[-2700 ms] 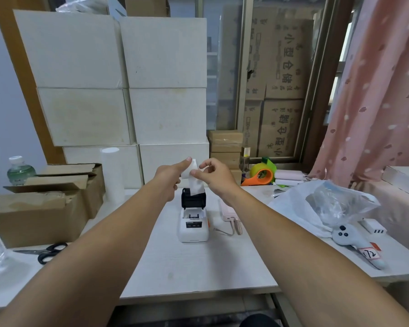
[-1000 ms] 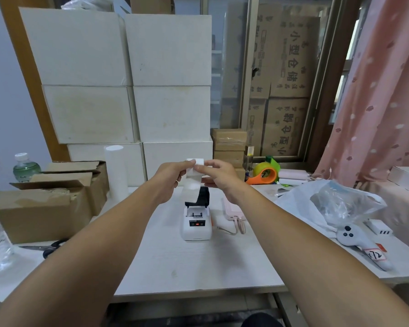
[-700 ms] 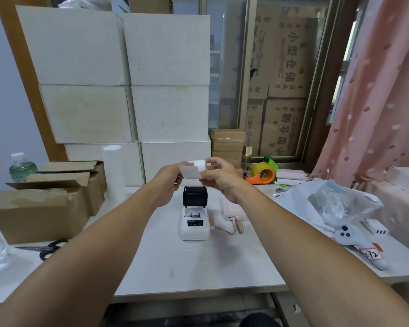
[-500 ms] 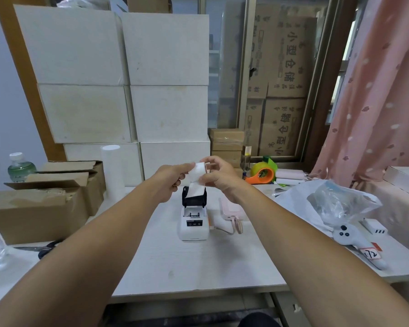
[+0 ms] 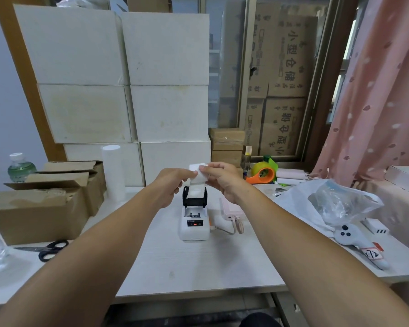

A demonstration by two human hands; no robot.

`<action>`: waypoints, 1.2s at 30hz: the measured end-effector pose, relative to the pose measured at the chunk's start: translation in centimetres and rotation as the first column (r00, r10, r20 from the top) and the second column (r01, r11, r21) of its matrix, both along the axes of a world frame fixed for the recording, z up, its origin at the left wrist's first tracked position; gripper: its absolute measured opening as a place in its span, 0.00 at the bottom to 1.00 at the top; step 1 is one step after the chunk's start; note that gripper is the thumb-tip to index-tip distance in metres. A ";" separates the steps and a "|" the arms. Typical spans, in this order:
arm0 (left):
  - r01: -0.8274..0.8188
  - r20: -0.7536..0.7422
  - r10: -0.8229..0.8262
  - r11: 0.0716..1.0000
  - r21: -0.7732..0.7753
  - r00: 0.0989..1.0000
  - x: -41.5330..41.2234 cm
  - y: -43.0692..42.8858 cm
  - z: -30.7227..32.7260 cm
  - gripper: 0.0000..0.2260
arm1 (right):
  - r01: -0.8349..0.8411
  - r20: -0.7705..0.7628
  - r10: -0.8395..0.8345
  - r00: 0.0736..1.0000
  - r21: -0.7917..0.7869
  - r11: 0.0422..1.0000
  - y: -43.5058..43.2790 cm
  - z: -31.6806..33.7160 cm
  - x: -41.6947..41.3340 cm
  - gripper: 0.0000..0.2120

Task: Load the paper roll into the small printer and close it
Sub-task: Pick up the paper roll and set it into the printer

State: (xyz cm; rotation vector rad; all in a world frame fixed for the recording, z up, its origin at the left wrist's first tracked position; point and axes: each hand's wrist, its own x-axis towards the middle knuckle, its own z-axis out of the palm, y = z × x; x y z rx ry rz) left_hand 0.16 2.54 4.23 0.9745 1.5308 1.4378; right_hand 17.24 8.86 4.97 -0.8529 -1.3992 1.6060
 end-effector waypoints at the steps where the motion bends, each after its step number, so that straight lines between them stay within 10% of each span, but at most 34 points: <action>1: 0.013 0.033 -0.013 1.000 0.000 0.999 0.0 -0.1 0.2 0.13 | -0.012 -0.005 0.012 1.000 0.000 1.000 -0.1 0.1 0.1 0.21; 19: -0.026 0.054 0.024 0.999 0.032 0.998 -0.5 -0.2 -0.5 0.14 | -0.150 0.184 0.144 0.972 0.021 0.988 -0.2 -0.3 0.0 0.22; 36: -0.102 0.084 0.099 0.994 0.026 0.991 0.5 -0.1 -1.0 0.18 | -0.233 0.031 0.237 0.971 -0.101 0.967 -1.0 -0.1 0.0 0.14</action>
